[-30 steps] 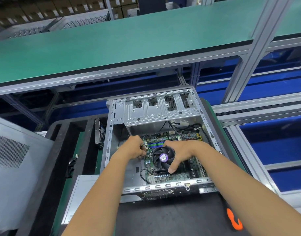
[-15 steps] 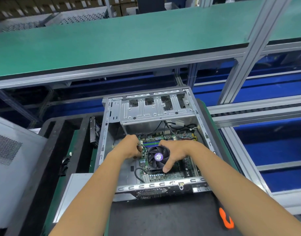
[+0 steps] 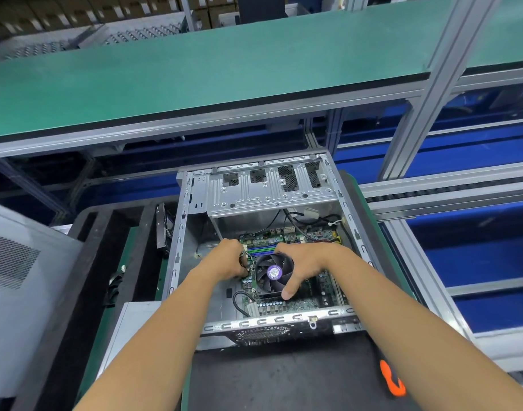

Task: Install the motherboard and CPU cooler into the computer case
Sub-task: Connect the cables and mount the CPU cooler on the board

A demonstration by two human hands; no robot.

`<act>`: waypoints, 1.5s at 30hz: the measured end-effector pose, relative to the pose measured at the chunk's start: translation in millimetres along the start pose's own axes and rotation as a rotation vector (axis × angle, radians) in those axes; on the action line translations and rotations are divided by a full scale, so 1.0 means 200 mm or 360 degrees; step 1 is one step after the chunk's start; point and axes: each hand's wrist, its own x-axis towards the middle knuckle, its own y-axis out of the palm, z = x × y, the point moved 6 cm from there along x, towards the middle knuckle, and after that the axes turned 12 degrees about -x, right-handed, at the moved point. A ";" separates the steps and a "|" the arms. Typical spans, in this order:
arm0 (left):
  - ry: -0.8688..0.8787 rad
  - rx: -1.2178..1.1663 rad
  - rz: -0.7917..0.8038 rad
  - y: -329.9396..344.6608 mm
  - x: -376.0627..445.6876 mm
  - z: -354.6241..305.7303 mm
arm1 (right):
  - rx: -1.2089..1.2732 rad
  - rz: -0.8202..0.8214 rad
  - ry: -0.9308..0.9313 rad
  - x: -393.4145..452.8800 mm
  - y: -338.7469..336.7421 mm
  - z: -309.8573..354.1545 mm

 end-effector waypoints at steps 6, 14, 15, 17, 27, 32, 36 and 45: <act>-0.0017 -0.0020 -0.0013 0.01 0.00 0.00 | -0.0015 -0.0011 0.0006 0.00 0.00 0.00; -0.0019 0.0003 -0.0033 0.00 0.02 0.01 | -0.0036 -0.0025 0.0012 0.00 -0.01 0.00; -0.0026 0.0006 -0.0034 0.00 0.02 0.01 | -0.0034 -0.0024 0.0011 0.00 -0.01 0.00; -0.0042 0.0000 -0.0039 0.01 0.02 0.01 | -0.0030 -0.0019 0.0011 0.00 -0.01 0.00; -0.0078 -0.0037 -0.0071 -0.01 0.02 0.02 | 0.0009 -0.0002 0.0010 0.00 -0.01 0.00; -0.0100 -0.0107 -0.0052 0.00 0.01 0.02 | -0.0006 -0.0010 0.0014 0.00 -0.01 0.01; -0.0109 -0.0114 -0.0054 0.01 0.01 0.01 | -0.0049 -0.0026 0.0012 0.00 -0.01 0.01; -0.0157 -0.0098 -0.0048 0.02 0.02 0.03 | -0.0050 -0.0028 0.0022 0.00 -0.01 0.00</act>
